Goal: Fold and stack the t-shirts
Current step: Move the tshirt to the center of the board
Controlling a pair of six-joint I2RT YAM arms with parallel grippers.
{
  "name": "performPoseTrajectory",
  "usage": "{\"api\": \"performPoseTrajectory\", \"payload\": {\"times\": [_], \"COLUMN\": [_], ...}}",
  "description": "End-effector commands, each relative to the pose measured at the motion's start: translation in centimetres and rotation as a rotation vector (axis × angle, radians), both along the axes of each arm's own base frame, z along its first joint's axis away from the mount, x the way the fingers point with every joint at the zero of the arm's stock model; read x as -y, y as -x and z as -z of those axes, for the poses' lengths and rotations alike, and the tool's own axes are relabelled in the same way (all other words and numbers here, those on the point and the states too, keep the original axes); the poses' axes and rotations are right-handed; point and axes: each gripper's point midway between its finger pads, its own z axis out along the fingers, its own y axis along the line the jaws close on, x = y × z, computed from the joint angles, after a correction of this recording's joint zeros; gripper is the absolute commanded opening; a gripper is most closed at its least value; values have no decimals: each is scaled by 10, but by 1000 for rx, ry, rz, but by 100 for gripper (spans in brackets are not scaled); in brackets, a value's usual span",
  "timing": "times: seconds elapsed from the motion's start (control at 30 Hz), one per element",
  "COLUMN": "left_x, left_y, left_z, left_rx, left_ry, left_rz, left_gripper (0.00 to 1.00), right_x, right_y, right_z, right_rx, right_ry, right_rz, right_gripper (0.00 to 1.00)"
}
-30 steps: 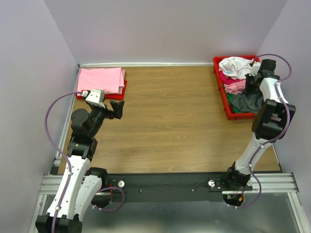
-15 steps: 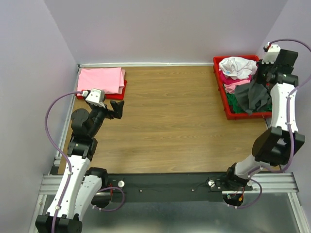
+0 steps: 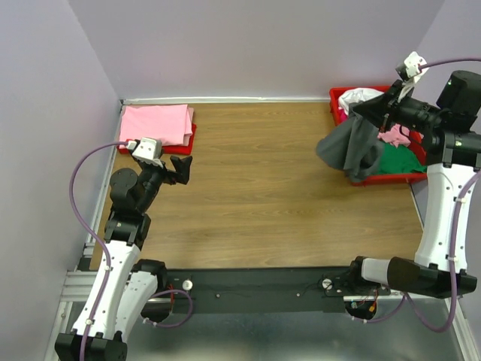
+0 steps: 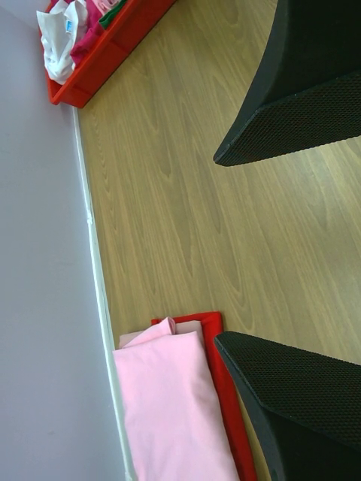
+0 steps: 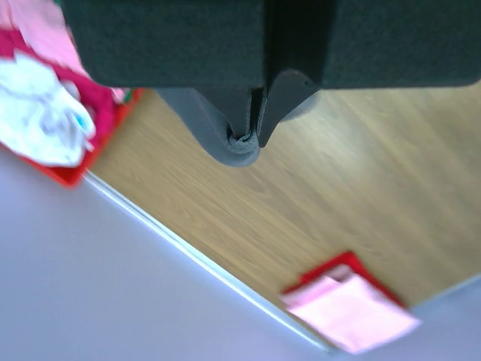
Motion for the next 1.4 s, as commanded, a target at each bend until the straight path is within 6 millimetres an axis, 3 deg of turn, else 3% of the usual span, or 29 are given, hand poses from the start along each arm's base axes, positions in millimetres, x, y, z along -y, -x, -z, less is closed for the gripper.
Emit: {"api": "performPoseTrajectory", "payload": {"times": [0.0, 0.17, 0.3, 0.37, 0.4, 0.43, 0.5, 0.57, 0.6, 0.63, 0.67, 0.77, 0.9, 0.93, 1.0, 1.03, 1.07, 1.13, 1.17, 1.2, 1.3, 1.37], "left_x": [4, 6, 7, 9, 9, 10, 12, 17, 20, 23, 27, 37, 54, 60, 75, 80, 93, 101, 111, 116, 130, 130], "left_y": [3, 3, 5, 6, 8, 9, 10, 11, 12, 11, 12, 13, 10, 11, 16, 15, 22, 25, 36, 41, 67, 77], "left_z": [-4, -4, -6, -7, -9, -10, -10, -9, -8, -6, -3, 2, 21, 26, 35, 43, 49, 63, 74, 82, 115, 138], "left_rx": [29, 33, 41, 50, 58, 65, 68, 71, 69, 58, 49, 35, -46, -67, -121, -170, -221, -321, -420, -473, -653, -736], "left_ry": [-9, -10, -11, -10, -9, -10, -8, -6, -5, -3, 0, 3, 17, 26, 31, 48, 60, 101, 161, 184, 251, 292], "left_rz": [27, 40, 48, 57, 60, 68, 83, 114, 129, 143, 171, 228, 306, 327, 381, 383, 410, 394, 404, 401, 370, 304], "left_gripper": [98, 98, 98, 98, 99, 98, 98, 98, 98, 98, 98, 98, 98, 98, 97, 96, 95, 93, 91, 89, 87, 86], "right_x": [-42, -60, -80, -87, -101, -103, -119, -116, -112, -105, -87, -60, -60, -63, -78, -82, -92, -97, -101, -101, -98, -95], "right_y": [40, 49, 47, 39, 41, 34, 33, 15, 8, -1, -20, -39, -24, -14, 9, 24, 39, 59, 79, 86, 101, 100], "right_z": [-27, -53, -39, -9, 5, 33, 68, 98, 121, 132, 149, 166, 194, 213, 219, 238, 235, 248, 261, 265, 281, 284], "right_rx": [-2, 14, -34, -94, -125, -172, -227, -241, -287, -296, -305, -306, -338, -374, -356, -375, -354, -322, -336, -324, -318, -318], "right_ry": [-104, -166, -184, -176, -167, -145, -102, -46, -33, -9, 39, 117, 143, 150, 137, 149, 119, 124, 104, 107, 128, 144], "right_rz": [-235, -332, -374, -362, -390, -362, -372, -286, -239, -180, -44, 130, 79, 43, -107, -170, -254, -360, -416, -434, -452, -436], "right_gripper": [0, 0, 1, 1, 2, 4, 14, 18, 28, 39, 63, 78, 85, 86, 86, 86, 86, 86, 86, 86, 87, 87]}}
